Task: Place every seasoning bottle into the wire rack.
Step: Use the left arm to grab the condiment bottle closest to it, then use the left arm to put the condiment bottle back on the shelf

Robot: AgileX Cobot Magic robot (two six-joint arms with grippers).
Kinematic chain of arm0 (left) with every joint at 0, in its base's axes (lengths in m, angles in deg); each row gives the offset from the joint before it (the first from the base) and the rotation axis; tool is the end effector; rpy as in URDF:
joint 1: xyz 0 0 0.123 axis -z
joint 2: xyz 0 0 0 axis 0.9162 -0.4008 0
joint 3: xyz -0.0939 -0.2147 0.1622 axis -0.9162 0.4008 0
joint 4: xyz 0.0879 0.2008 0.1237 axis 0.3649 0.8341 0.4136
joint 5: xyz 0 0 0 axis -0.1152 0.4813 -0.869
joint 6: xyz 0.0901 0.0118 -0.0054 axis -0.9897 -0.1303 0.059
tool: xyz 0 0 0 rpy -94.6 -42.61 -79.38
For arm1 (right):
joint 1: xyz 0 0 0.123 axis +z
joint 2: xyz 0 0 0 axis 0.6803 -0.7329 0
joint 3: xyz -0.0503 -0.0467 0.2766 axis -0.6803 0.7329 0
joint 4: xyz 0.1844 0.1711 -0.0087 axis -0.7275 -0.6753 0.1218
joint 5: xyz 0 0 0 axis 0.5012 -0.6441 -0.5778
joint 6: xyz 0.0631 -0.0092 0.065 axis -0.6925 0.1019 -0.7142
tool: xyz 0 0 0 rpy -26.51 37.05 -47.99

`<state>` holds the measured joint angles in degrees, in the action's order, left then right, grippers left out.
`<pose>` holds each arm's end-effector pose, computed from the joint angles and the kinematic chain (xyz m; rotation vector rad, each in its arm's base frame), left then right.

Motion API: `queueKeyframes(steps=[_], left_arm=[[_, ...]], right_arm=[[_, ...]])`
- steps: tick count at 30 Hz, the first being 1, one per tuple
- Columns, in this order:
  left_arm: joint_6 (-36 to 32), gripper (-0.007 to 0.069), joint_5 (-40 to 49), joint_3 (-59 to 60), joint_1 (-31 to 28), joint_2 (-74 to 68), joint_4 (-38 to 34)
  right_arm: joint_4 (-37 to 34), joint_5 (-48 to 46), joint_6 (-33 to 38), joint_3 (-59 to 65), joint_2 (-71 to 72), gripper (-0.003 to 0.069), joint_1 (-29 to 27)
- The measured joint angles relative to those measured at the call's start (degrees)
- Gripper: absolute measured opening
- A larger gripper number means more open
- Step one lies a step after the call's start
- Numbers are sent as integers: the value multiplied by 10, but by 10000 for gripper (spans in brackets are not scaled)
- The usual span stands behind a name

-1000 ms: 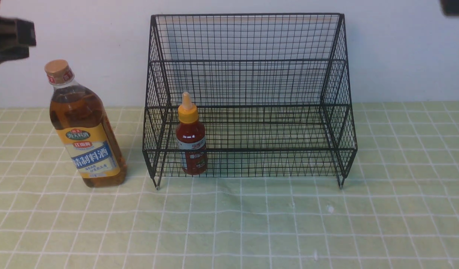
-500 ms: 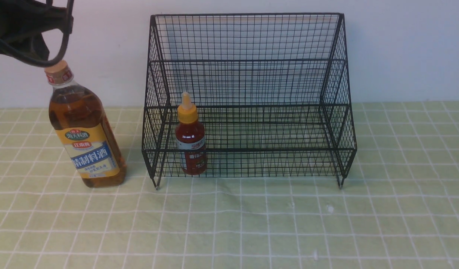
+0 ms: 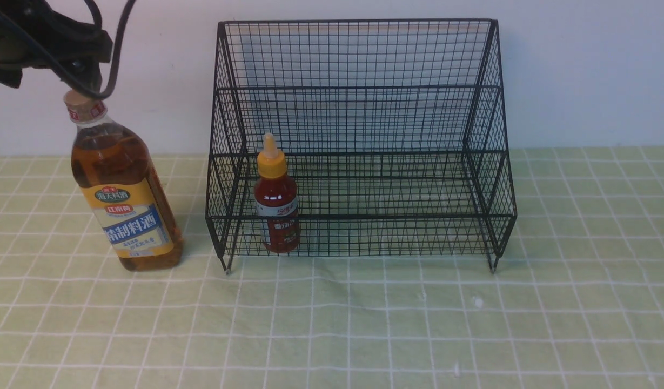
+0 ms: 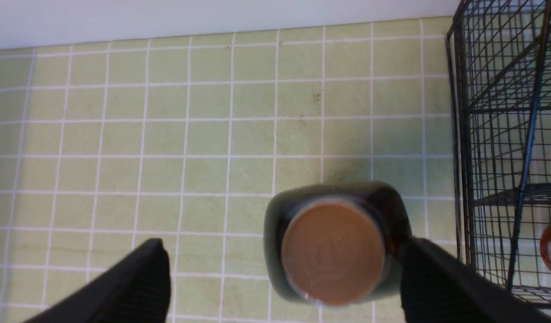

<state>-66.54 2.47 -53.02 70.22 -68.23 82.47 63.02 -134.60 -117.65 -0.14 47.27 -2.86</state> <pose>0.3574 -0.0099 0.3876 -0.0106 2.5463 0.1630 0.0273 -0.0268 0.4087 -0.0698 1.9237 0.2726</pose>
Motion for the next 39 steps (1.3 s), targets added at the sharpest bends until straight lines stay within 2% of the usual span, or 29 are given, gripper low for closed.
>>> queueKeyframes(steps=[5,11,15,18,19,28,32,39], left_arm=[[0,669,-4,0,0,-24,0],[1,608,-5,0,0,-44,-1],[1,503,-2,0,0,-50,-15],[1,333,1,0,0,-54,-30],[2,314,2,0,0,-54,-33],[1,320,42,-16,1,-49,-34],[2,320,75,-61,1,-36,-41],[12,320,79,-167,2,10,-85]], right_arm=[[2,2,-10,0,0,-15,0],[2,5,-11,0,0,-15,0],[2,5,-11,0,0,-15,0],[2,5,-12,0,0,-15,0],[2,5,-12,0,0,-15,0],[2,7,-12,0,0,-15,0],[2,16,-12,0,0,-15,0],[2,22,-12,0,0,-15,0]])
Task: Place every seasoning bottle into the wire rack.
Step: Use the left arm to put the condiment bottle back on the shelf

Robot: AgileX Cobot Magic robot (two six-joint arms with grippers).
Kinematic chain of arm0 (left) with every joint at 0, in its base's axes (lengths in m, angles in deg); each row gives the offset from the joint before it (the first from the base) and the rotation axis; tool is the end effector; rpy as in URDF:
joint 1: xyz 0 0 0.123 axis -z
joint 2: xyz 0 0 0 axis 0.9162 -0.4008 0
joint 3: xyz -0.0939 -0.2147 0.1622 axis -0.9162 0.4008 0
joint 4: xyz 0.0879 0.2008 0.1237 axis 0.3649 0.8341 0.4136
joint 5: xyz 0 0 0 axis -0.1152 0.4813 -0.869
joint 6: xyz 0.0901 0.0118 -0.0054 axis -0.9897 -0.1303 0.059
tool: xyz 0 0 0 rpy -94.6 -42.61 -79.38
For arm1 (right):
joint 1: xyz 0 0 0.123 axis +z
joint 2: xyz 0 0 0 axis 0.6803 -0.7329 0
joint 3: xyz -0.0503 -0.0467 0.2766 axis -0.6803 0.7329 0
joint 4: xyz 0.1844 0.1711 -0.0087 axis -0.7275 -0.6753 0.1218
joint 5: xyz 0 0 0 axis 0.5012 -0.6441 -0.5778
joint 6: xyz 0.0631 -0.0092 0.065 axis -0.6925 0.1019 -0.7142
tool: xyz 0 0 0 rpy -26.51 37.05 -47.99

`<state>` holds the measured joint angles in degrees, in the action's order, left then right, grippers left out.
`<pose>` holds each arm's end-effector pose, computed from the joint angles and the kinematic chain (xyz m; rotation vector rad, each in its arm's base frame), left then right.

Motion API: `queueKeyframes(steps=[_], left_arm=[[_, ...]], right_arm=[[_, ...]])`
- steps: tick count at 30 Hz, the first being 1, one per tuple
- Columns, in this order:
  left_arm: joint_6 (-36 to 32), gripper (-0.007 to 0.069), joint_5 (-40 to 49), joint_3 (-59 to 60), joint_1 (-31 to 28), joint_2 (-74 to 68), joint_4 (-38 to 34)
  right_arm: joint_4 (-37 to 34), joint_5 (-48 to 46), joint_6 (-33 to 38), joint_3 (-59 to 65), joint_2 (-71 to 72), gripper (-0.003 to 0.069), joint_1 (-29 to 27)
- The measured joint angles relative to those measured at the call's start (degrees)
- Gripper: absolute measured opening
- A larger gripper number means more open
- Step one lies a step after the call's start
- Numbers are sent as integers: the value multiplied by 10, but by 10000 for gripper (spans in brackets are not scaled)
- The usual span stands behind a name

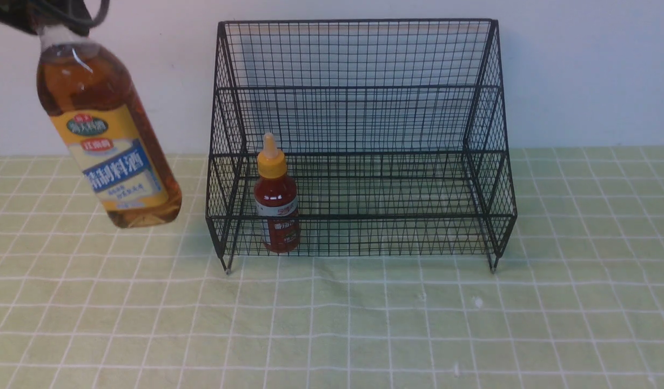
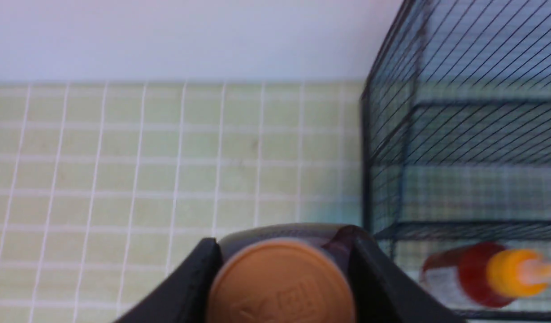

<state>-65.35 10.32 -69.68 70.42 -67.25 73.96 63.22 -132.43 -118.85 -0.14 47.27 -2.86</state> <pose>0.3340 -0.0217 0.4681 -0.0610 2.3909 -0.0600 0.0281 -0.0255 0.4118 -0.0578 1.8895 0.3018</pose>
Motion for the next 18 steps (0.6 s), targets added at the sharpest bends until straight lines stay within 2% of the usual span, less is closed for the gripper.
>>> queueKeyframes(steps=[9,18], left_arm=[[20,320,-1,-86,42,3,-17],[24,320,-73,-92,111,3,-20]], right_arm=[[0,0,0,0,0,-15,0],[0,1,0,0,0,-15,0]])
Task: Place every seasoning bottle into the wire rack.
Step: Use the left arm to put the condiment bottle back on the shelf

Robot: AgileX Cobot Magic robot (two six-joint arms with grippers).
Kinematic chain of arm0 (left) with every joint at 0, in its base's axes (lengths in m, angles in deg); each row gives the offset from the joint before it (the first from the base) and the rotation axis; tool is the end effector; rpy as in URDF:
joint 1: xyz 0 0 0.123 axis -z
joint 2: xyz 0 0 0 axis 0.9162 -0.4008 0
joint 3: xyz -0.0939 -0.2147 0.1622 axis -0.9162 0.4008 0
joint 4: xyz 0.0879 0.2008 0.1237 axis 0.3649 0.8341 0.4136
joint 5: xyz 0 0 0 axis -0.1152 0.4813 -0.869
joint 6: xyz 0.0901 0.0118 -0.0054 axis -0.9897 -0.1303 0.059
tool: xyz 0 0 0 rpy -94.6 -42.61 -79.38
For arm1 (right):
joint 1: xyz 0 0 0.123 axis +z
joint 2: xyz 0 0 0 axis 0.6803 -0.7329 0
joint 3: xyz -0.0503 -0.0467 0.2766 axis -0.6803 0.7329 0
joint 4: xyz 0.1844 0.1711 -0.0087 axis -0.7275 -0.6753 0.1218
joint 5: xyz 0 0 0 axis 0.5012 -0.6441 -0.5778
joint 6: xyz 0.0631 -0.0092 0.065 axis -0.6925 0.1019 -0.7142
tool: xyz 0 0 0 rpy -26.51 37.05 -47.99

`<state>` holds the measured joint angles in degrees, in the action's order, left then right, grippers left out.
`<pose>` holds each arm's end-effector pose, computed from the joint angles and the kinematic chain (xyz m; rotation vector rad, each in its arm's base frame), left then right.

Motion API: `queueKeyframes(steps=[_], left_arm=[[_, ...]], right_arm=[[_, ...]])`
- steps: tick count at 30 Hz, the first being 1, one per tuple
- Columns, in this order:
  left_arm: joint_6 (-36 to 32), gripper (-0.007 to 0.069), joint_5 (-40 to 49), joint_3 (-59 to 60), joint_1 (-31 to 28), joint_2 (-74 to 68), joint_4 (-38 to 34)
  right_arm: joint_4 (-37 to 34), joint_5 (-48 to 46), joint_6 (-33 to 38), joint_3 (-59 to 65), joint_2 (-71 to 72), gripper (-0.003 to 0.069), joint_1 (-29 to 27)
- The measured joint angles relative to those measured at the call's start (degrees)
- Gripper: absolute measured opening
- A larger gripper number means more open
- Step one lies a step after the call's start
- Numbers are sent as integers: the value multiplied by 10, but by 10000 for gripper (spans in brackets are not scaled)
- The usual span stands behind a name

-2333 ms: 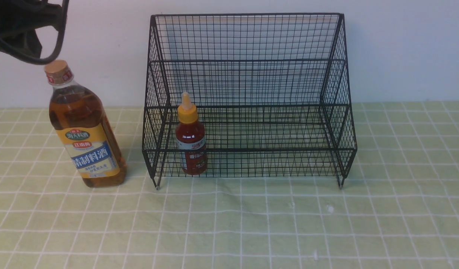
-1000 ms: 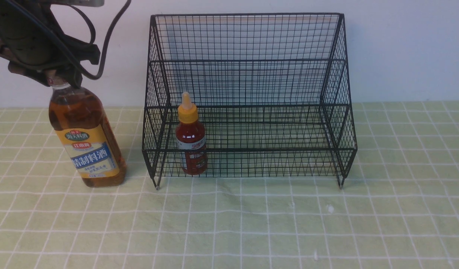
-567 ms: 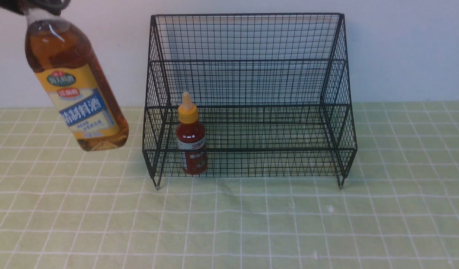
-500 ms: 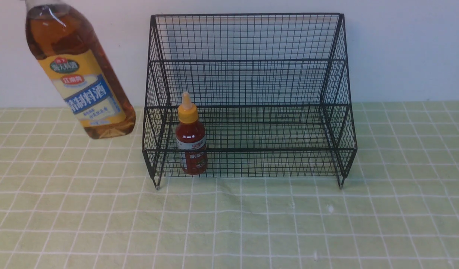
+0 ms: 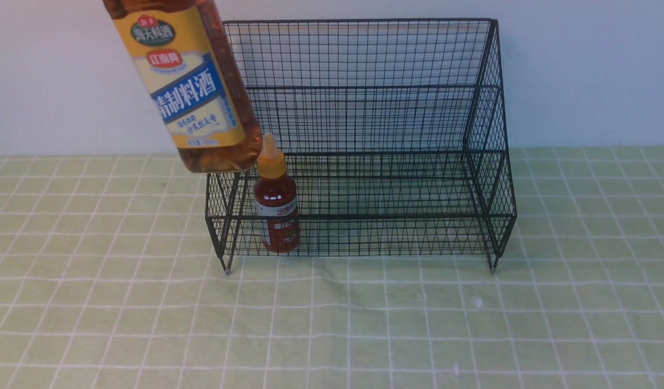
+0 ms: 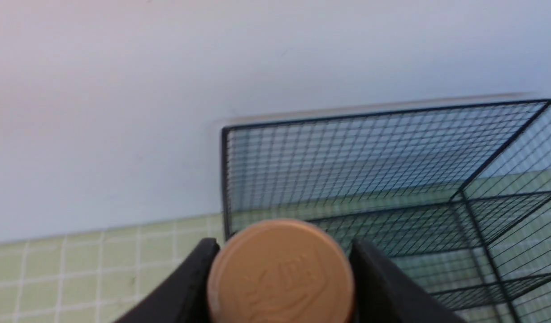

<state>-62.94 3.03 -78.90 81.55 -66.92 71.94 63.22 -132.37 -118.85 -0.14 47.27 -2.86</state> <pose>0.3131 -0.0861 0.5229 0.1108 2.1059 -0.2711 0.0281 -0.0255 0.4119 -0.0580 1.8885 0.3023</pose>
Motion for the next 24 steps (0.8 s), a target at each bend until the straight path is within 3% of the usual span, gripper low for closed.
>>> queueKeyframes(steps=[14,24], left_arm=[[-1,320,-129,0,83,-6,2],[1,320,-186,0,93,-60,17]], right_arm=[[0,2,0,0,0,-15,0],[0,2,0,0,0,-15,0]])
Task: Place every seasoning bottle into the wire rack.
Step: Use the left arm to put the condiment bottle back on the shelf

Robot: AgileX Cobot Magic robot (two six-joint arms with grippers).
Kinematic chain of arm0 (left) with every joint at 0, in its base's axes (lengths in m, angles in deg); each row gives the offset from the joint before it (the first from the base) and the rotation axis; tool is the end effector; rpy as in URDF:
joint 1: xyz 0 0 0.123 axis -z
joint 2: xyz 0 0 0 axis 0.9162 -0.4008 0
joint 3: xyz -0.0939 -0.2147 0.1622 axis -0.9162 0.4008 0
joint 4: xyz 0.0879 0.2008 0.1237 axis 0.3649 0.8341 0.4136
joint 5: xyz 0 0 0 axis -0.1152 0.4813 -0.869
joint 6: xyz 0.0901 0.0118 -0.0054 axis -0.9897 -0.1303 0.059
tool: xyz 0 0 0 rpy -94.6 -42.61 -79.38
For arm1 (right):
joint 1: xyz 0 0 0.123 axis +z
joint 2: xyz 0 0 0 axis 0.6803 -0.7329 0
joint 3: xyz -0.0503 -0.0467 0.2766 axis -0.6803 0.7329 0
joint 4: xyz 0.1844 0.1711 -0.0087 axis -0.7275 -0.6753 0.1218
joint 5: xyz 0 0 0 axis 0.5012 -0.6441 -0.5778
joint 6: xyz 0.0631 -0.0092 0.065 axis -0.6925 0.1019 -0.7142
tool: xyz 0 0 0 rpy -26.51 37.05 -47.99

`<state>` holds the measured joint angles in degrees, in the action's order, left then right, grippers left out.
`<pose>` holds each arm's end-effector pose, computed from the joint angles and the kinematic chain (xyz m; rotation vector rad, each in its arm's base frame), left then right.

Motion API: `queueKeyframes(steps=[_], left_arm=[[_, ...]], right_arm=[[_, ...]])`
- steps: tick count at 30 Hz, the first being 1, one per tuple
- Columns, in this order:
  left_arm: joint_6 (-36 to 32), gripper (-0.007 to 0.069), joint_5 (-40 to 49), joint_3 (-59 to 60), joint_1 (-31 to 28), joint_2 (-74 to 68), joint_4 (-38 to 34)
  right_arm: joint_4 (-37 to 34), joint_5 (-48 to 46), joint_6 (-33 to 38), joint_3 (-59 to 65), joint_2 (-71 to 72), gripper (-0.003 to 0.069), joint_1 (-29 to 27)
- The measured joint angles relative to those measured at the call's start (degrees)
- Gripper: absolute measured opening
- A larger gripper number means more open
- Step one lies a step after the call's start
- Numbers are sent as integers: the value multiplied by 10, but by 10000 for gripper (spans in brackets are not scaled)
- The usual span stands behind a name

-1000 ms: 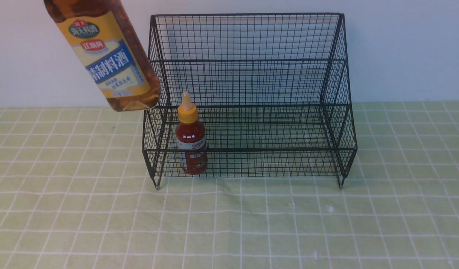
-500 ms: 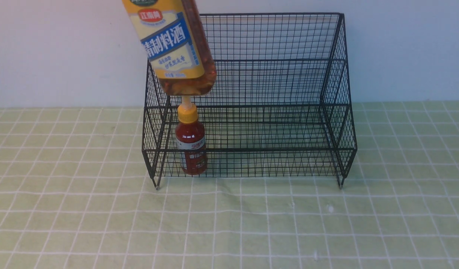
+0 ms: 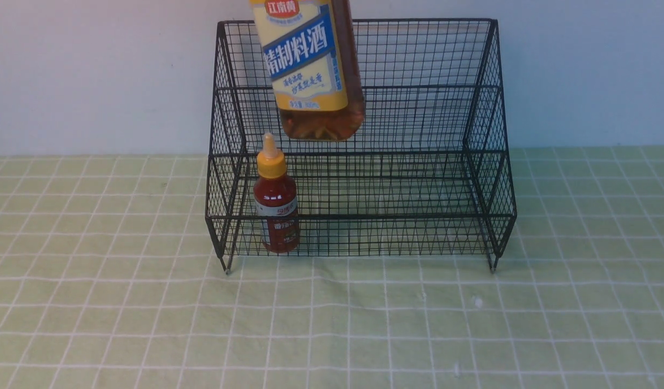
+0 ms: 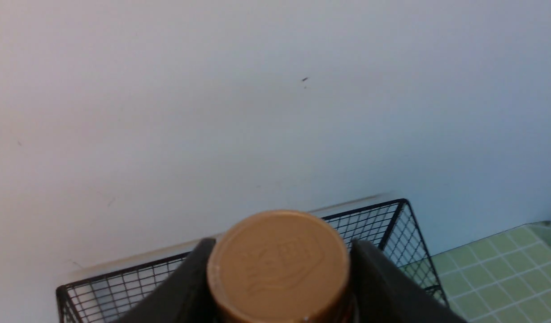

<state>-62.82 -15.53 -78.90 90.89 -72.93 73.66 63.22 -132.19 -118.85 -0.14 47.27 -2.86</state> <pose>0.3445 -0.1559 0.5128 0.2521 1.8794 -0.3844 0.0281 -0.0254 0.4122 -0.0587 1.8856 0.3039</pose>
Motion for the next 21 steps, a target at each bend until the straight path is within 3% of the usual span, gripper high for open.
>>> queueKeyframes(steps=[11,21], left_arm=[[14,320,-53,1,-1,-51,72],[17,320,-27,2,0,-80,99]], right_arm=[[0,0,1,0,0,-15,0],[0,0,1,0,0,-15,0]])
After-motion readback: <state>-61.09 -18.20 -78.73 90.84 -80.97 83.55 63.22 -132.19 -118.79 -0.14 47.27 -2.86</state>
